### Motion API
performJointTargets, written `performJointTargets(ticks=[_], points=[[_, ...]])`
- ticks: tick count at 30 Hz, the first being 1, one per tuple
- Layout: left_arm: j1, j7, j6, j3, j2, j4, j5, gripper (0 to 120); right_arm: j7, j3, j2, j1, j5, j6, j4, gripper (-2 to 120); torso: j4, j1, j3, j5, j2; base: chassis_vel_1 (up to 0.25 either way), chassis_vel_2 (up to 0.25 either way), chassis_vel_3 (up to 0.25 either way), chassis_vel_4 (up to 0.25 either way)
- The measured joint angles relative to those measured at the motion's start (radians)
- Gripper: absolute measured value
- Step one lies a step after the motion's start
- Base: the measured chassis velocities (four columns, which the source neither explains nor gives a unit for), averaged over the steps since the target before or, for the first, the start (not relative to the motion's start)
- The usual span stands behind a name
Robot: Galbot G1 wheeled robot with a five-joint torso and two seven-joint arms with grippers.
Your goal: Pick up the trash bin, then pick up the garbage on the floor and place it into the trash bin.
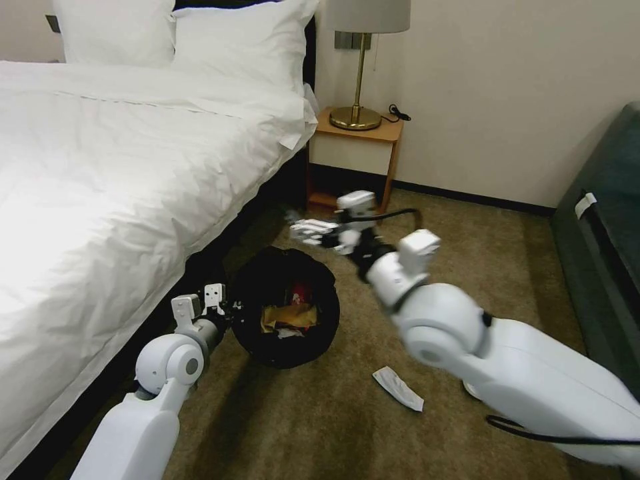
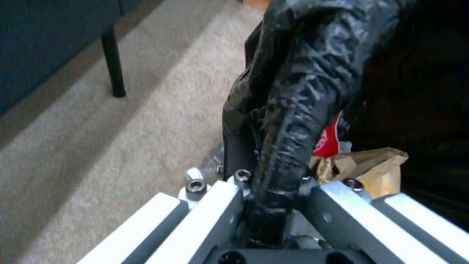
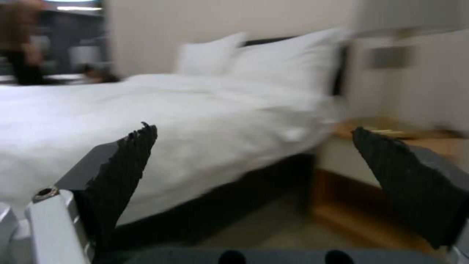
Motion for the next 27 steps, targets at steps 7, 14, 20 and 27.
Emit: performJointTargets(ticks=[7,14,20,27], points=[[-0.019,0.001,-0.005,-0.018,-0.009,0.0,0.003,0,0.016,0.32,-0.002,-0.399,-0.165,0.084,-0.031,100,0.0004,0.0,0.0,0.0001,0.0,0.0,0.0,0.0,0.0],[-0.033,0.015,-0.012,-0.013,-0.032,0.009,0.032,0,-0.025,0.521,0.145,-0.613,-0.309,0.137,-0.124,100,0.0001,0.0,0.0,-0.0003,0.0,0.0,0.0,0.0,0.0],[-0.023,0.026,-0.016,-0.007,-0.053,0.009,0.053,0,-0.04,0.561,0.385,-0.619,-0.421,0.156,-0.247,100,0.0001,0.0,0.0,0.0002,0.0,0.0,0.0,0.0,0.0],[-0.021,0.031,-0.02,-0.007,-0.049,0.012,0.057,0,-0.051,0.51,0.519,-0.601,-0.489,0.126,-0.356,100,0.0006,0.0,0.0,-0.0005,0.0,0.0,0.0,0.0,0.0]])
